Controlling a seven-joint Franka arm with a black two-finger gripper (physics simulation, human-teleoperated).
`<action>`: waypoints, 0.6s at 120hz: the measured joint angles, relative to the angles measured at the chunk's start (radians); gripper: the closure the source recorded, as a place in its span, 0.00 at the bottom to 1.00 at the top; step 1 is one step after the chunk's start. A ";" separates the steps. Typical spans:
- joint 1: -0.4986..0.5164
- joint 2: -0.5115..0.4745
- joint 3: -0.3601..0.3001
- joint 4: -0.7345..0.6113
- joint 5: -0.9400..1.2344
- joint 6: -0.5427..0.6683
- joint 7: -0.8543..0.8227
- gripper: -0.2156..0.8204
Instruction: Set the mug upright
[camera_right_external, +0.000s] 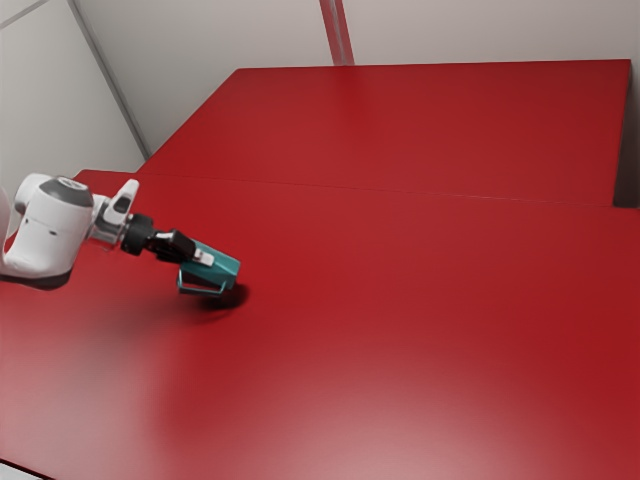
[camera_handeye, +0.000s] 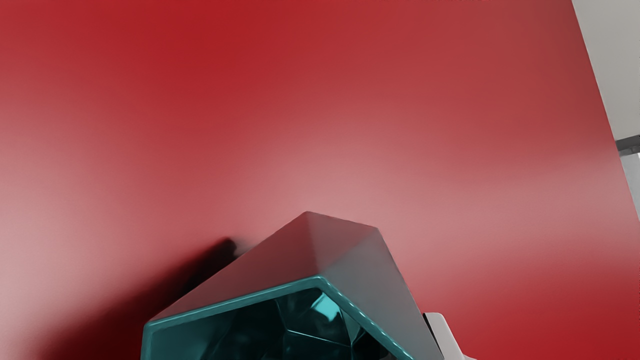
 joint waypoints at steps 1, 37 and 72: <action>-0.001 -0.002 0.000 0.000 0.000 0.000 0.000 0.94; -0.164 -0.091 0.048 0.002 0.137 0.026 -0.050 0.94; -0.313 -0.149 0.155 0.002 0.359 0.073 -0.169 0.96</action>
